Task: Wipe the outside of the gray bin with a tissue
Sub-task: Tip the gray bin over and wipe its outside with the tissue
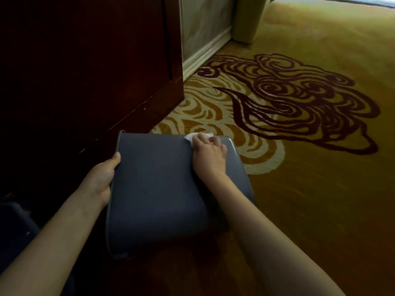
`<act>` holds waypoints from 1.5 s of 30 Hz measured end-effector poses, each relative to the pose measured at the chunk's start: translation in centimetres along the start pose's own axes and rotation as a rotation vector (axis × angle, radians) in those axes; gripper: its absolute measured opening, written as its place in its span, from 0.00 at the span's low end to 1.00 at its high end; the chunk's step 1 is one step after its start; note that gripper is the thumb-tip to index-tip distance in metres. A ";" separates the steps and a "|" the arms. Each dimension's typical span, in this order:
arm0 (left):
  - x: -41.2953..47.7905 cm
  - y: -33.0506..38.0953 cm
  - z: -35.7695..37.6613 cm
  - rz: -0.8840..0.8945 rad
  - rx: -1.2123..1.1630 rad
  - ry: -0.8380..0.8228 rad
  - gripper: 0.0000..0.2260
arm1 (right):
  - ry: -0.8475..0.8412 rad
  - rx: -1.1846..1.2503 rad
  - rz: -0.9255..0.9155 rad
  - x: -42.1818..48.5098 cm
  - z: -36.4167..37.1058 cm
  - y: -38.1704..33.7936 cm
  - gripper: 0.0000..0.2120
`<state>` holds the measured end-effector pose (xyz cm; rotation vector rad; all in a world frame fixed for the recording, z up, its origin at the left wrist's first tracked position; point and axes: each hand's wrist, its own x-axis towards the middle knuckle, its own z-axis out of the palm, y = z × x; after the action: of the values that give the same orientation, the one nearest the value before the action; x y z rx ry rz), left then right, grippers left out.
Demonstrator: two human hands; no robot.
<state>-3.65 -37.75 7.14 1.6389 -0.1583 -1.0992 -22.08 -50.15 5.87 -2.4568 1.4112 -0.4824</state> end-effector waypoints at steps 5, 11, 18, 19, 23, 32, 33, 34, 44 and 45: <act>-0.2 0.1 0.4 0.022 0.042 0.035 0.14 | 0.044 0.125 0.272 -1.6 -1.7 6.2 0.17; 0.0 0.1 0.4 0.030 0.076 0.097 0.13 | 0.003 0.535 0.437 -7.6 -1.8 8.7 0.19; -0.1 -0.1 0.4 0.015 0.066 0.115 0.16 | 0.244 0.743 0.554 -16.2 0.4 7.8 0.18; -0.3 -0.1 0.4 0.015 0.062 0.119 0.15 | 0.267 0.797 0.597 -16.8 0.8 7.5 0.17; -1.2 -0.2 1.1 0.158 0.236 0.268 0.16 | 0.286 1.020 0.775 -17.5 1.8 6.8 0.17; -7.3 -3.4 9.8 0.912 1.571 -0.338 0.32 | 0.111 1.191 0.881 -18.2 3.2 8.0 0.17; -7.9 -4.8 10.8 0.946 1.640 -0.424 0.36 | 0.096 1.207 0.873 -18.2 3.2 8.1 0.16; -8.3 -6.1 11.5 0.986 1.706 -0.468 0.38 | 0.077 1.219 0.863 -18.1 3.2 8.3 0.15; -8.1 -10.3 12.2 1.182 1.918 -0.263 0.49 | 0.238 1.129 0.724 -18.2 4.0 8.2 0.17; -7.9 -10.0 12.2 1.183 1.915 -0.263 0.49 | 0.224 1.119 0.730 -18.1 4.6 8.2 0.17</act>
<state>-20.98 -37.58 3.85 2.1035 -2.5538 0.1371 -35.14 -38.12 -4.22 -0.9703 1.4047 -1.0054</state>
